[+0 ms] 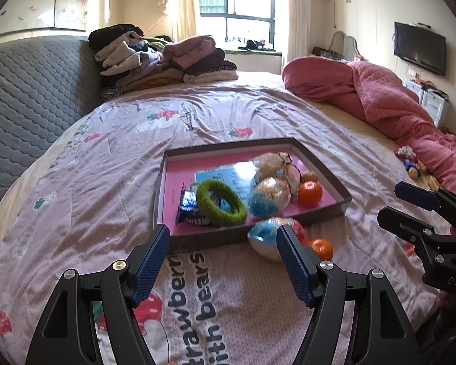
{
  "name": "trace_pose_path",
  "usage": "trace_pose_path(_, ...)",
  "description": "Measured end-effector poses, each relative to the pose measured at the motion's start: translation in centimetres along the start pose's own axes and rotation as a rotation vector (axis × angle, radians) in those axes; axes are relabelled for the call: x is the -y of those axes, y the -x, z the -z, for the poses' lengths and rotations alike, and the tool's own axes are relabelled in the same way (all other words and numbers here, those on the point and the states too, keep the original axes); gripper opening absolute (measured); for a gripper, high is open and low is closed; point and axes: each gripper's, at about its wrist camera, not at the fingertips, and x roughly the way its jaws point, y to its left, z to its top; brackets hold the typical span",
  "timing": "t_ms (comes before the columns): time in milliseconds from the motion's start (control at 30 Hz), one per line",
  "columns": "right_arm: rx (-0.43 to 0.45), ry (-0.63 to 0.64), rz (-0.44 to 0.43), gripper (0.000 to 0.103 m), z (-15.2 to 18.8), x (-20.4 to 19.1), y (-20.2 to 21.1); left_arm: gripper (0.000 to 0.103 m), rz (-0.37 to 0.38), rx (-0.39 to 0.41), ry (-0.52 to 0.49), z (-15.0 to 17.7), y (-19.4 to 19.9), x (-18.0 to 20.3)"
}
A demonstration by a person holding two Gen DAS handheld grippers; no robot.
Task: Organize objects
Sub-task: 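Withdraw both open tools back from the tray, then move the left tool to the blue-and-red wrapped egg while the right approaches the other orange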
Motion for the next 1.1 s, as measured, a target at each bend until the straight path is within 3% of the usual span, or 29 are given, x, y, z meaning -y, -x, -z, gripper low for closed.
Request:
trace_pose_path(667,-0.156,0.041,0.001,0.061,3.3,-0.8,-3.2,0.074,0.023,-0.116,-0.061,4.0,-4.4,1.8)
trace_pose_path(1100,-0.225,0.047,0.009,0.061,3.9,-0.6,-6.2,0.074,0.068,-0.121,-0.113,4.6,-7.9,2.6)
